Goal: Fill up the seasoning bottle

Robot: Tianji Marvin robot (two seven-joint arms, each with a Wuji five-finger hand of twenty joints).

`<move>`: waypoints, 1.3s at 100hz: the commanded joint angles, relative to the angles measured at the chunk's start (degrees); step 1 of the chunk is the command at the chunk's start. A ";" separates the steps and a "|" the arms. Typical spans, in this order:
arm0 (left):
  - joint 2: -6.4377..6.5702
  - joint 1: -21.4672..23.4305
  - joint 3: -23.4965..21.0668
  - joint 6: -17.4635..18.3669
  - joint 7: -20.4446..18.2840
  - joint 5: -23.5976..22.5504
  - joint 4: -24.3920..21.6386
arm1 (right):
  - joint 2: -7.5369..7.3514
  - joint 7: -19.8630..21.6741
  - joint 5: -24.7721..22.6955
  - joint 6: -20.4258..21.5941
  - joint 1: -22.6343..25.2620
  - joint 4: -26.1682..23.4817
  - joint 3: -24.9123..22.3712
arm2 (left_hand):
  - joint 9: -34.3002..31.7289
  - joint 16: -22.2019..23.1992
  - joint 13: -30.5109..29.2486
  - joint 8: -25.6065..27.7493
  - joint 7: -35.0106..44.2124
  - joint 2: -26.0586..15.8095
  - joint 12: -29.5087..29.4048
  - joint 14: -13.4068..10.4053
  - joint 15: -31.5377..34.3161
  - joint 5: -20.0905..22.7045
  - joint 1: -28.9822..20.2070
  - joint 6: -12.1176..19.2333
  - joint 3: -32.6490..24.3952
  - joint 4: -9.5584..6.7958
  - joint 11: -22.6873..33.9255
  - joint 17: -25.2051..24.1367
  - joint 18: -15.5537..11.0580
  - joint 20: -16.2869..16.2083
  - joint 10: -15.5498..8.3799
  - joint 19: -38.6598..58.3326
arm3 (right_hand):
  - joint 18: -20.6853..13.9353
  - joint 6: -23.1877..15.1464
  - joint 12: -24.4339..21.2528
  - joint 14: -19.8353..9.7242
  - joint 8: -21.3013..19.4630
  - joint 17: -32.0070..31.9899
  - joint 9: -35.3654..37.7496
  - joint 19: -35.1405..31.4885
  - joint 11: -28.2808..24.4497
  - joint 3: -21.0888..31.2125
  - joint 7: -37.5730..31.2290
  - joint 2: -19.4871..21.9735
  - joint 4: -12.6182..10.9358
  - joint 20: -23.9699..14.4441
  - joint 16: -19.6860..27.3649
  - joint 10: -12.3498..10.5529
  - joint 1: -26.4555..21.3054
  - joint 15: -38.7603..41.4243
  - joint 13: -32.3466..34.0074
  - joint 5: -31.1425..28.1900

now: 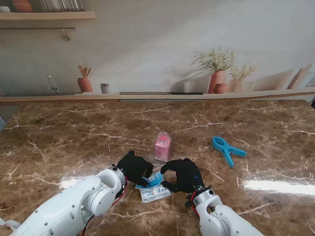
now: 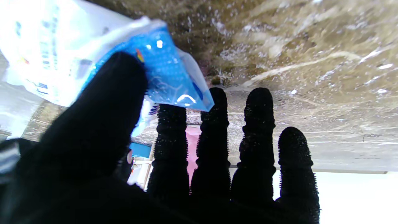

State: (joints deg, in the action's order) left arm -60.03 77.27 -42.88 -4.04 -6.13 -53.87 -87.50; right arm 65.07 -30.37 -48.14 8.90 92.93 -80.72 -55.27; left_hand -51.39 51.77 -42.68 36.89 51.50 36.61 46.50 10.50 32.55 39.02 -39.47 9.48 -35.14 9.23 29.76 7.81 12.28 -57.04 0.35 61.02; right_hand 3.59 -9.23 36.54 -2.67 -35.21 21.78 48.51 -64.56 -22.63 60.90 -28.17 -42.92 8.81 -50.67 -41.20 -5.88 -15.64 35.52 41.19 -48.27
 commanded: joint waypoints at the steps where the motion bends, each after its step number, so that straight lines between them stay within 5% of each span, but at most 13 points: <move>1: -0.16 0.45 0.23 0.44 0.64 0.03 1.40 | 0.55 1.33 -0.01 -2.71 0.09 -0.95 0.26 | -4.95 1.24 -2.39 0.79 4.38 3.71 6.72 -1.80 2.20 1.23 -6.25 4.12 -4.90 1.20 -2.12 0.71 0.14 0.24 -1.96 1.75 | 0.23 1.90 -0.78 0.38 -0.80 0.67 0.60 -0.36 0.34 -0.88 0.72 1.02 -1.80 -1.84 1.25 0.44 1.71 -1.08 1.77 2.77; 43: -1.00 0.77 -0.40 6.20 7.65 0.76 4.17 | 0.17 16.29 7.51 -12.91 -3.85 -1.35 5.50 | -14.84 0.74 -10.14 -1.19 5.08 7.27 8.98 -1.25 3.68 7.27 -5.05 5.08 -10.13 1.80 -7.81 4.83 0.33 1.64 -0.96 3.37 | -0.20 7.81 -0.23 0.87 3.92 -2.37 -6.12 2.03 0.00 -6.52 9.89 4.11 -1.21 -0.46 0.48 2.16 4.13 -0.47 -3.52 11.81; 63: -1.59 1.32 -0.90 8.38 12.49 0.55 5.46 | 0.44 16.30 7.24 -14.87 -6.28 0.89 8.30 | -15.42 1.31 -10.93 0.26 5.20 7.67 9.94 -1.21 4.45 7.02 -3.83 4.60 -12.92 2.27 -8.21 4.94 0.70 1.85 -0.82 3.80 | -0.64 1.76 6.21 0.33 -6.15 0.64 1.51 -3.74 -7.14 1.51 -3.59 -2.88 -1.09 -3.35 -3.43 0.17 -3.09 6.04 -0.33 0.16; 66: -1.61 1.45 -1.05 8.42 12.67 0.51 5.38 | 0.53 15.97 7.22 -14.70 -6.60 1.41 8.67 | -15.41 1.32 -10.91 0.45 5.22 7.59 10.00 -1.21 4.42 6.87 -3.75 4.46 -13.05 2.28 -8.24 4.90 0.67 1.87 -0.83 3.79 | -0.46 -0.78 7.67 0.30 -2.54 1.30 3.94 -5.13 -8.32 3.11 -10.43 -6.38 5.14 -3.37 -4.23 -0.21 -7.17 7.26 0.72 -1.18; 70: -1.65 1.58 -1.22 8.41 12.87 0.52 5.34 | 0.57 15.59 7.05 -14.45 -6.96 1.97 9.12 | -15.44 1.35 -10.95 0.71 5.25 7.38 10.14 -1.22 4.41 6.68 -3.61 4.17 -13.24 2.27 -8.22 4.86 0.66 1.90 -0.80 3.77 | -0.41 -3.58 11.01 0.04 3.26 2.36 6.66 -6.94 -9.69 4.96 -20.26 -9.68 8.39 -3.45 -5.24 -0.70 -11.56 9.07 2.18 -0.75; 77: -1.71 1.64 -1.36 8.30 13.16 0.54 5.45 | 0.79 13.96 6.54 -13.67 -7.57 3.32 9.87 | -15.33 1.38 -10.94 0.93 5.22 7.27 10.28 -1.26 4.37 6.51 -3.55 3.98 -13.43 2.29 -8.27 4.76 0.67 1.94 -0.80 3.72 | -0.23 -7.14 18.34 -0.43 3.12 5.34 12.86 -10.27 -10.96 8.35 -25.85 -10.97 8.40 -3.91 -6.93 -1.73 -15.07 12.65 6.02 -5.12; 95: -1.72 2.39 -1.91 6.64 11.30 1.93 4.79 | 1.44 10.84 6.82 -11.06 -8.16 5.50 10.67 | -10.21 3.10 -4.82 4.03 5.54 1.84 16.21 -1.04 2.90 1.47 -4.65 3.93 -11.54 1.40 -8.50 0.02 -0.26 2.57 -1.71 1.33 | 0.91 -9.50 18.74 -0.67 -1.85 14.45 22.75 -18.80 -13.52 11.71 -26.65 -11.93 8.33 -2.18 -8.49 -1.63 -16.67 19.23 16.91 -7.57; 101: -2.14 2.74 -1.99 5.43 12.65 2.62 5.33 | 1.92 8.69 7.10 -10.79 -8.05 6.33 10.70 | -3.32 2.87 -2.54 2.49 4.15 1.28 6.51 -0.15 1.98 -1.26 -2.10 2.51 -7.83 1.15 -1.39 -0.61 0.14 1.27 -0.96 1.36 | 1.13 -10.13 20.25 -0.46 -4.67 15.42 23.38 -19.99 -14.58 13.59 -26.54 -12.14 7.91 -1.28 -9.62 -1.80 -16.69 20.56 17.83 -7.65; 104: -2.16 3.07 -2.21 4.44 12.58 2.82 5.10 | 2.17 7.58 7.23 -10.56 -7.93 6.70 10.61 | 1.02 2.13 -0.89 0.81 -0.34 0.19 -4.47 -0.12 1.08 -3.43 1.27 0.14 -7.38 0.94 -0.40 -1.21 0.18 1.05 -0.49 1.09 | 1.06 -10.54 21.51 -0.42 -6.75 15.32 23.08 -20.20 -15.12 14.49 -26.46 -11.61 7.50 -0.78 -10.25 -2.04 -16.78 20.95 17.64 -7.32; 109: -1.88 3.69 -2.77 2.82 10.53 2.73 3.95 | 2.65 5.48 7.51 -10.16 -7.70 7.37 10.45 | 3.18 0.79 0.57 -4.88 -10.72 -4.10 -10.50 -0.08 -0.24 -4.53 7.83 -4.22 -8.87 -2.83 -2.89 -1.88 0.25 0.98 0.01 0.48 | 0.80 -11.22 23.55 -0.53 -10.96 14.91 22.50 -20.52 -15.59 15.63 -25.34 -10.44 6.56 -0.37 -11.48 -2.43 -16.82 21.55 17.03 -7.16; 114: -1.65 4.03 -3.22 1.97 8.91 2.74 3.34 | 3.09 3.46 7.65 -9.95 -7.51 7.92 10.29 | 3.03 -0.39 0.74 -11.56 -18.73 -5.31 -14.85 0.10 -0.70 -3.53 9.20 -6.38 -6.31 -3.66 -4.65 -1.97 0.42 0.86 0.68 0.31 | 0.51 -11.68 24.92 -0.56 -14.02 14.87 22.17 -20.96 -15.81 16.27 -23.97 -9.79 6.11 -0.43 -11.94 -2.81 -16.66 22.01 16.69 -7.28; 127: -1.98 4.45 -3.97 1.37 7.52 6.51 3.37 | 4.12 0.51 9.15 -9.09 -6.91 8.47 9.63 | -0.15 -0.69 -0.60 -16.87 -21.72 -9.63 -18.65 0.98 0.32 1.57 6.43 -6.88 -3.10 -4.02 -4.94 -1.82 0.83 0.04 2.24 0.85 | 0.30 -12.06 25.78 -0.53 -15.56 14.38 21.83 -20.83 -16.12 16.69 -23.87 -8.66 5.73 -0.40 -12.18 -3.15 -16.82 22.24 16.05 -7.03; 130: -2.29 4.45 -4.00 1.61 8.15 7.68 3.82 | 4.23 0.20 9.36 -8.96 -6.81 8.49 9.53 | -2.17 -0.49 -1.76 -17.24 -19.66 -8.83 -18.72 1.08 1.24 3.43 1.65 -4.57 -1.93 -0.81 -4.10 -1.44 0.91 -0.56 1.97 1.54 | 0.28 -12.11 25.80 -0.53 -15.74 14.32 21.82 -20.79 -16.12 16.64 -23.92 -8.59 5.72 -0.40 -12.18 -3.15 -16.86 22.23 15.94 -7.05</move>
State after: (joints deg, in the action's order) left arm -61.98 81.22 -47.24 -3.00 0.84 -47.93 -85.51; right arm 68.78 -31.30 -39.60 -0.08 85.00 -73.11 -45.89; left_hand -49.38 51.95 -42.96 20.72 29.65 29.16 28.76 10.11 33.51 39.66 -33.12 2.85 -39.38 6.64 24.61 7.19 12.40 -55.67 1.41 62.20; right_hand 4.37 -15.16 60.87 -3.11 -48.99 36.16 69.86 -82.83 -36.57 73.11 -50.65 -52.87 16.44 -51.54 -51.79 -7.02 -28.25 56.43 57.22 -53.75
